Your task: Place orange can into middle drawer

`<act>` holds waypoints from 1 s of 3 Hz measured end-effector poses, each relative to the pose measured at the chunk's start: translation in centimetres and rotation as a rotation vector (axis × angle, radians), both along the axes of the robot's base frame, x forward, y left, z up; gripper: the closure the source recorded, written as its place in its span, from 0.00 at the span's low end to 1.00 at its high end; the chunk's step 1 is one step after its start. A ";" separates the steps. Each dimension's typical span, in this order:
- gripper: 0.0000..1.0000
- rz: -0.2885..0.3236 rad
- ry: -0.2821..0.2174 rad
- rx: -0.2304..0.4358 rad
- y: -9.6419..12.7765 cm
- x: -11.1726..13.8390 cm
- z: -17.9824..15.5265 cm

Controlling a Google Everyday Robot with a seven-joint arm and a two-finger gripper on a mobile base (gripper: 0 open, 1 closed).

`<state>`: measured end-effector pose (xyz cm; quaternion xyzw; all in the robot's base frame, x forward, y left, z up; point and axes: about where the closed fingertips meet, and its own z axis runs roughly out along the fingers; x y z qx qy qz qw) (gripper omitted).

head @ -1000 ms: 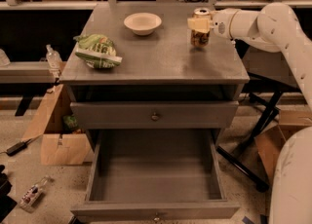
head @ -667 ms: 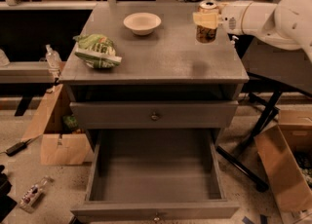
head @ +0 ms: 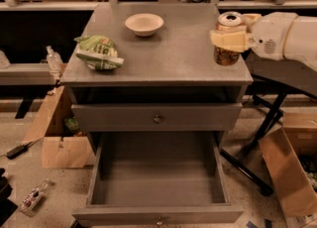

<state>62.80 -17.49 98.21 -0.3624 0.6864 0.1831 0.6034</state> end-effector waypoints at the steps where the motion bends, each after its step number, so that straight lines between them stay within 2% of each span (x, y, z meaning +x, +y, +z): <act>1: 1.00 0.082 -0.005 -0.026 -0.4 -4.4 -1.2; 2: 1.00 0.136 0.041 -0.046 -1.1 -6.3 -4.5; 3: 1.00 0.145 0.045 -0.040 -0.7 -6.3 -4.9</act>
Offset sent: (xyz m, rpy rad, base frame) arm -0.0843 -0.0282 -0.0913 -0.0678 0.1095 0.1847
